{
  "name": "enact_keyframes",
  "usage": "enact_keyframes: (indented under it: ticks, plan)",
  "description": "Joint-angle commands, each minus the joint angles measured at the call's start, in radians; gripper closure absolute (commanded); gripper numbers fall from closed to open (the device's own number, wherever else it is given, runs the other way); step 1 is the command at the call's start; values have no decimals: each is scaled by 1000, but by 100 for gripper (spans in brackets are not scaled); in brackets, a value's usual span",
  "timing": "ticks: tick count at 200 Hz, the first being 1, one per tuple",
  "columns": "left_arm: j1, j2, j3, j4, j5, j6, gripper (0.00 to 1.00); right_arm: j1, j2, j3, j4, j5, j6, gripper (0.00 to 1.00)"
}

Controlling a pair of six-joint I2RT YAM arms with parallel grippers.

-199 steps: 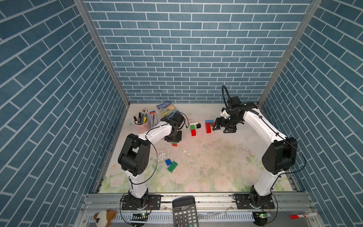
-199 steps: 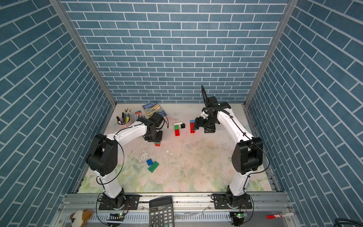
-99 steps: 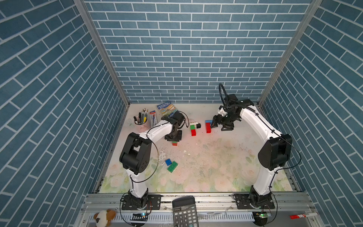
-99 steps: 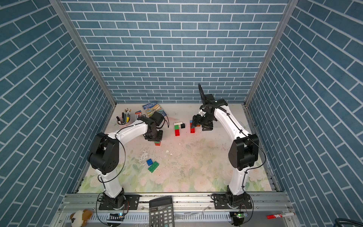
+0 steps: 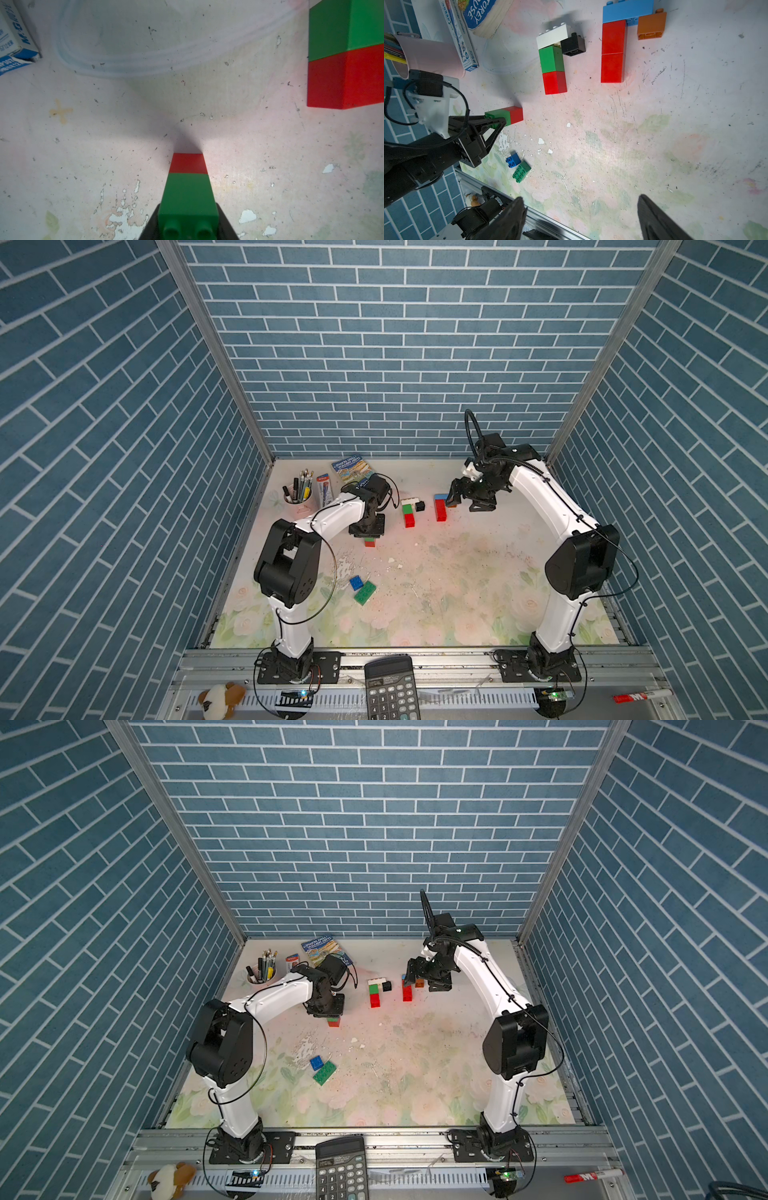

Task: Assemble the letter r with lego
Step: Assemble the lego brick with the lego brick.

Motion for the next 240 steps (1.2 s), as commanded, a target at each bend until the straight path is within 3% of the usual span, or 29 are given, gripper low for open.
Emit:
enact_keyframes:
  ticks: [1, 130, 167, 199, 240]
  plan:
    - [13, 71, -12, -13, -23, -20, 83, 5, -27, 16, -44, 25, -7, 15]
    - [29, 94, 11, 53, -34, -46, 82, 7, -73, 6, -47, 51, 20, 14]
    - [30, 70, 14, 56, -27, -34, 70, 11, -88, -2, -45, 65, 30, 14]
    - [29, 51, 32, 58, -17, -20, 50, 13, -116, -33, -29, 86, 46, 12]
    - [30, 21, 75, 33, -12, 1, 33, 13, -152, -77, -4, 89, 66, 12]
